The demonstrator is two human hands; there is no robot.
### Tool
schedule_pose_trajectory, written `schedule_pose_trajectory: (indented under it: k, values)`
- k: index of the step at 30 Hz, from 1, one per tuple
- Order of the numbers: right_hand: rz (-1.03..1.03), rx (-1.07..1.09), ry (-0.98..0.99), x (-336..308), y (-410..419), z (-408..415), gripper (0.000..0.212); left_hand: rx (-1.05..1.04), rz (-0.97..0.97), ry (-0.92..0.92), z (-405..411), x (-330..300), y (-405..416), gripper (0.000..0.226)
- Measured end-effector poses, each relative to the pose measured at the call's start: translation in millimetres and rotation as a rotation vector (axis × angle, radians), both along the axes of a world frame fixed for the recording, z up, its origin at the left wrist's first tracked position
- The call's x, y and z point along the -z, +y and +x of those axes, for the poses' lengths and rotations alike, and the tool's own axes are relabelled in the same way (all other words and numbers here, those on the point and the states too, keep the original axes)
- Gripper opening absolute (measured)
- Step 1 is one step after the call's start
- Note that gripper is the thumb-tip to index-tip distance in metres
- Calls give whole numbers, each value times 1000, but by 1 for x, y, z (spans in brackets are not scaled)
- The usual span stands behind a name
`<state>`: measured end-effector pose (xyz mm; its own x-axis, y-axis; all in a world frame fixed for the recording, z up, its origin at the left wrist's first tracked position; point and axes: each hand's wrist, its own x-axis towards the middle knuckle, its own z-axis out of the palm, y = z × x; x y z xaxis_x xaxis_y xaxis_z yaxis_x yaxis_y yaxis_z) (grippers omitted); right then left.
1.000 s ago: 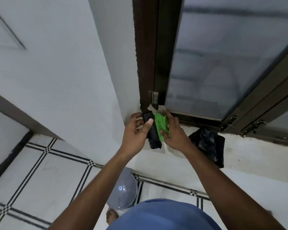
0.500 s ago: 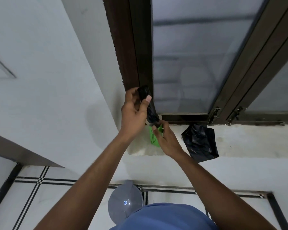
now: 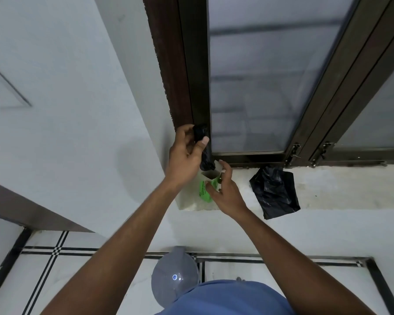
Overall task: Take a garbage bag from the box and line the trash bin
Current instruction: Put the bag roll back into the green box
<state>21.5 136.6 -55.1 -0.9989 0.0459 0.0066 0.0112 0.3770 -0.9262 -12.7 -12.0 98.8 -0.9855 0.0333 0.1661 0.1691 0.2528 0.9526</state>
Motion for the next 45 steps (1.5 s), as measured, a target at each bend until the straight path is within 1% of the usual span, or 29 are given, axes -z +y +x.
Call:
schedule_pose_trajectory:
  k: [2,5,7,11,17,20,23,26,28,30,31,32,33,34,35,36,39,40,41,43,44,45]
  values:
    - [30,-4,6,2,-1,-2,84,14,-57,21,0,8,0,43]
    - [92,-32,30,4,-1,-4,66,3,-81,30,0,17,1,44]
    - [104,-32,38,5,-2,-4,60,1,-70,34,0,24,2,43]
    - [113,-37,57,3,-4,-3,63,10,-111,41,0,42,0,45]
    - [93,-6,26,0,-3,-3,70,34,-272,71,5,52,-8,49]
    - [85,7,29,0,-3,-5,61,93,-411,102,4,51,-15,56]
    - [79,3,30,-1,-3,-6,61,163,-516,91,3,49,-17,59]
    - [96,-7,26,-3,-6,-5,60,211,-575,36,-2,58,-17,57]
    - [97,-5,25,-4,-7,-5,60,198,-599,24,-3,66,-16,58]
    - [96,10,25,-4,-7,-6,59,164,-576,39,1,68,-14,61]
    - [94,18,22,-4,-7,-6,59,153,-557,68,4,70,-14,56]
    - [87,24,20,-3,-6,-6,60,139,-578,116,5,74,-15,45]
    - [81,30,16,-3,-6,-6,60,140,-649,151,5,79,-16,33]
    - [69,32,14,-3,-5,-6,61,160,-738,154,6,84,-16,31]
    - [59,32,11,-3,-4,-6,62,164,-782,128,6,90,-16,38]
    - [50,32,10,-4,-4,-6,61,141,-744,83,9,94,-15,42]
    - [41,102,36,-3,-3,-6,62,-35,-504,-59,13,103,-10,34]
    - [36,133,47,-3,-2,-5,65,-65,-435,-162,13,105,-8,35]
    - [35,161,48,-3,-2,-5,69,-60,-349,-312,11,106,-6,40]
    - [10,171,7,-7,-1,-2,80,-27,-45,-626,7,103,-2,46]
    - [-23,161,-25,-9,-1,-1,86,-18,107,-711,4,102,0,45]
    - [-60,155,-52,-11,-2,1,88,-21,221,-743,2,102,0,41]
